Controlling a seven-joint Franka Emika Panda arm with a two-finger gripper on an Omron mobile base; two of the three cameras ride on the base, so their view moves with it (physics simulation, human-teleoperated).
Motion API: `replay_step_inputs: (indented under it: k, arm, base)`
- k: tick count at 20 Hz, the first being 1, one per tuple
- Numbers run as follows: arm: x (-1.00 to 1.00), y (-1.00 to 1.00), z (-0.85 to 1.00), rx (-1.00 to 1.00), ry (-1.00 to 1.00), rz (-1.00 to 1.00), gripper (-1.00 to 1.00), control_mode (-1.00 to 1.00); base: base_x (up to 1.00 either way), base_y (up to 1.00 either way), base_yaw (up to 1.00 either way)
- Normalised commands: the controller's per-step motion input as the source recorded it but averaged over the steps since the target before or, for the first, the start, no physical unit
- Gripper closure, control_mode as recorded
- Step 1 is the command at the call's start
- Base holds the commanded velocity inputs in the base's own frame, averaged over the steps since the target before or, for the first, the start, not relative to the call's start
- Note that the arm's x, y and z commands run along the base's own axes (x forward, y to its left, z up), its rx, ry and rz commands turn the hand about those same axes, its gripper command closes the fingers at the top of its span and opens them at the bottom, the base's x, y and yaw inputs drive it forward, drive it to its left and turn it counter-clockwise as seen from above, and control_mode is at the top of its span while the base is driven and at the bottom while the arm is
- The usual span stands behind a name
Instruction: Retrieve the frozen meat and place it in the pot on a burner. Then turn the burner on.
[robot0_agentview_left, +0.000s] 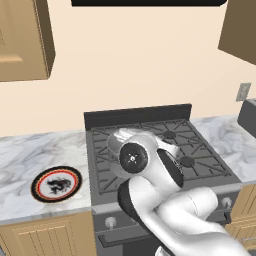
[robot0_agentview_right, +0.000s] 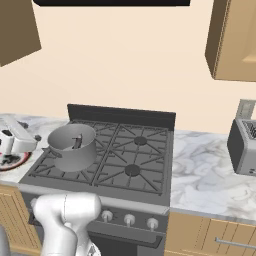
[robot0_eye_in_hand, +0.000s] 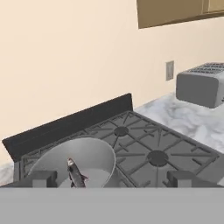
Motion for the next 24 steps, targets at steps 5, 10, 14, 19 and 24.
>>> replay_step_inputs:
  k: [5, 10, 14, 19, 24]
  arm:
    - [-0.81, -0.76, -0.18, 0.13, 0.33, -0.01, -1.00, -1.00]
    - [-0.27, -0.26, -0.12, 0.01, 0.04, 0.01, -1.00, -1.00]
    - [0.00, 0.00, 0.00, 0.00, 0.00, 0.00, -1.00, -1.00]
    - [0.00, 0.00, 0.00, 0.00, 0.00, 0.00, -1.00, -1.00]
    - [-0.11, 0.14, -0.01, 0.00, 0.00, 0.01, -1.00, -1.00]
  base:
    - [0.00, 0.00, 0.00]
    - [0.00, 0.00, 0.00]
    - [0.00, 0.00, 0.00]
    - [0.00, 0.00, 0.00]
    - [0.00, 0.00, 0.00]
